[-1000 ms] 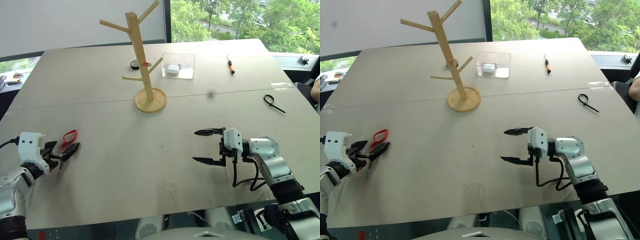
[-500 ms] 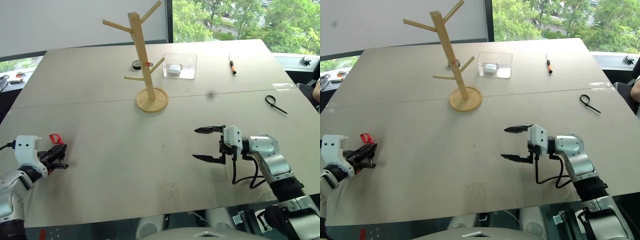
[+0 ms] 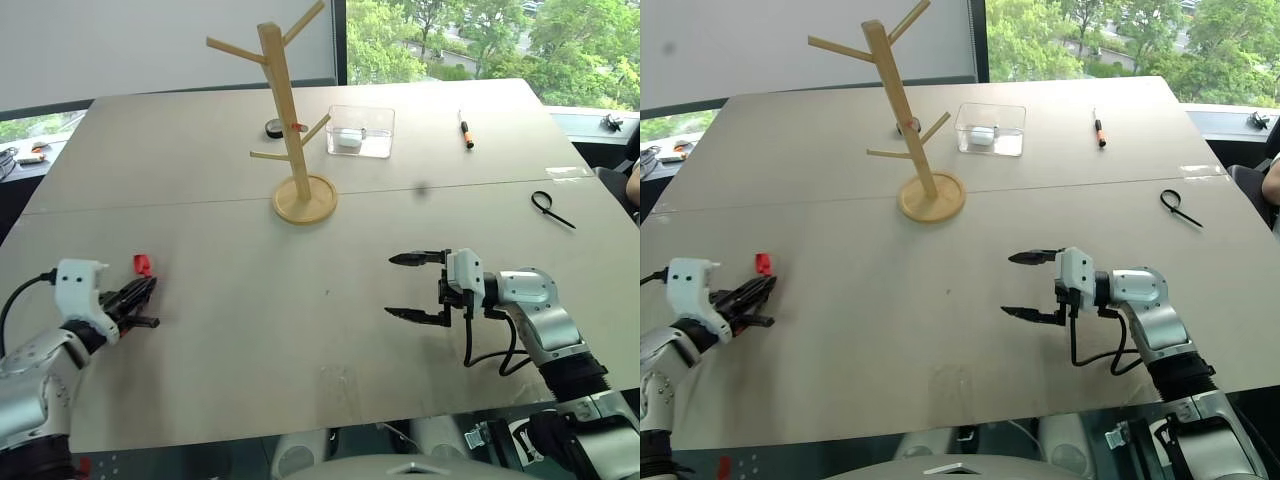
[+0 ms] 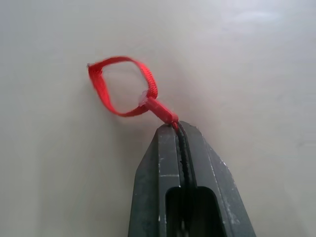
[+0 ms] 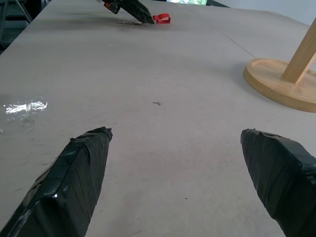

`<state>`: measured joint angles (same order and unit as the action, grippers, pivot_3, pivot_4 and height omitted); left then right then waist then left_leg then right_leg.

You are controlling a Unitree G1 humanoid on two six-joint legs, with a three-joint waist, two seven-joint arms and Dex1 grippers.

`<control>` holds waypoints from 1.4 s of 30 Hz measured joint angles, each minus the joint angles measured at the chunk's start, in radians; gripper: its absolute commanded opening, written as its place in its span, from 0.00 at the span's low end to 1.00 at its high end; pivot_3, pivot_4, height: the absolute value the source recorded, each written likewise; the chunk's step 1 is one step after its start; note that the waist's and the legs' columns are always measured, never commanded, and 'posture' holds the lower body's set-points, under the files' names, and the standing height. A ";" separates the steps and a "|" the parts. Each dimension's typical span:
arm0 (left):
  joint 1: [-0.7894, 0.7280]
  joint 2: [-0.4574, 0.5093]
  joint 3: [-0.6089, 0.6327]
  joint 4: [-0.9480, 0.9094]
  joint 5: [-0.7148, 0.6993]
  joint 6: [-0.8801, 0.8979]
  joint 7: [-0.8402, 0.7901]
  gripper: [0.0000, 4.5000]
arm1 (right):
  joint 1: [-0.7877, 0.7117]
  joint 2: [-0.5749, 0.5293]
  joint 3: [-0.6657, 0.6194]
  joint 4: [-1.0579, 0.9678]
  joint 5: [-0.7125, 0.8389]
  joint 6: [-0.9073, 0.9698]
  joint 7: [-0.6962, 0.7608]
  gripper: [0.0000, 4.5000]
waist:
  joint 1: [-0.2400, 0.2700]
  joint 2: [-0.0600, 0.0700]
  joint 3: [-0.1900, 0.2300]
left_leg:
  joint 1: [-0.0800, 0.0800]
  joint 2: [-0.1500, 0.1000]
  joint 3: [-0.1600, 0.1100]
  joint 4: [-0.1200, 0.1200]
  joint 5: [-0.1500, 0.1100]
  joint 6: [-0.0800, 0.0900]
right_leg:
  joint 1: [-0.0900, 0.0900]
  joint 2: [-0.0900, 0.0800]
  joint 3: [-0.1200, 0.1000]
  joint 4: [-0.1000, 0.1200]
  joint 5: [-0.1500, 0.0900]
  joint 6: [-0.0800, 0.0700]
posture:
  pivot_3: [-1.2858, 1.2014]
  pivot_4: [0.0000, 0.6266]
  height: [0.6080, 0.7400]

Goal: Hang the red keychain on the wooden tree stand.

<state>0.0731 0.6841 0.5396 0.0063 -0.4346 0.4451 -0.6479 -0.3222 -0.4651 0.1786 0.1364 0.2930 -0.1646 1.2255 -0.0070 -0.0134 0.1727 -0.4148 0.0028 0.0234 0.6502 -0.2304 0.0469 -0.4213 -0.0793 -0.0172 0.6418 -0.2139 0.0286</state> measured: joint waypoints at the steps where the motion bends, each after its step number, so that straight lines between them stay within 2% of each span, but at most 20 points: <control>1: -0.001 -0.019 -0.003 -0.050 0.000 -0.022 0.009 0.01 | -0.004 0.001 0.000 0.001 0.000 0.000 -0.008 1.00 | 0.000 -0.001 0.000 | 0.000 0.000 0.000 0.000 0.000 0.000 | 0.000 0.000 0.000 0.000 0.000 0.000 | 0.52 0.24 1.00; 8: -0.005 -0.113 -0.060 -0.354 0.048 -0.195 0.076 0.01 | -0.077 0.005 -0.040 0.045 0.005 -0.003 -0.047 1.00 | -0.003 -0.001 0.000 | 0.000 0.000 0.001 0.000 0.000 0.000 | 0.000 0.000 0.000 0.000 0.000 0.000 | 0.52 0.24 1.00; 17: -0.091 -0.204 -0.183 -0.509 0.216 -0.361 0.224 0.01 | -0.195 0.019 -0.073 0.159 0.002 -0.042 -0.077 1.00 | 0.000 -0.002 0.001 | 0.000 0.000 0.001 0.001 0.003 0.005 | 0.001 0.004 0.000 0.000 0.002 0.003 | 0.52 0.24 1.00; 29: -0.183 -0.229 -0.394 -0.475 0.406 -0.483 0.264 0.01 | -0.364 0.011 -0.133 0.259 0.005 -0.001 -0.110 1.00 | 0.001 -0.002 0.001 | 0.000 0.000 0.002 0.002 0.003 0.005 | 0.002 0.011 -0.004 0.000 0.003 0.005 | 0.52 0.24 1.00; 42: -0.291 -0.260 -0.478 -0.370 0.500 -0.499 0.296 0.01 | -0.391 0.014 -0.152 0.294 -0.014 -0.017 -0.145 1.00 | 0.000 -0.002 0.001 | 0.000 0.000 0.002 0.003 0.003 0.005 | 0.002 0.011 -0.005 0.001 0.003 0.005 | 0.52 0.24 1.00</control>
<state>-0.2182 0.4243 0.0614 -0.3635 0.0650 -0.0542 -0.3518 -0.7128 -0.4515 0.0270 0.4303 0.2788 -0.1816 1.0802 -0.0072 -0.0158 0.1740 -0.4146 0.0026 0.0252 0.6529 -0.2272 0.0523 -0.4192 -0.0683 -0.0217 0.6425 -0.2109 0.0337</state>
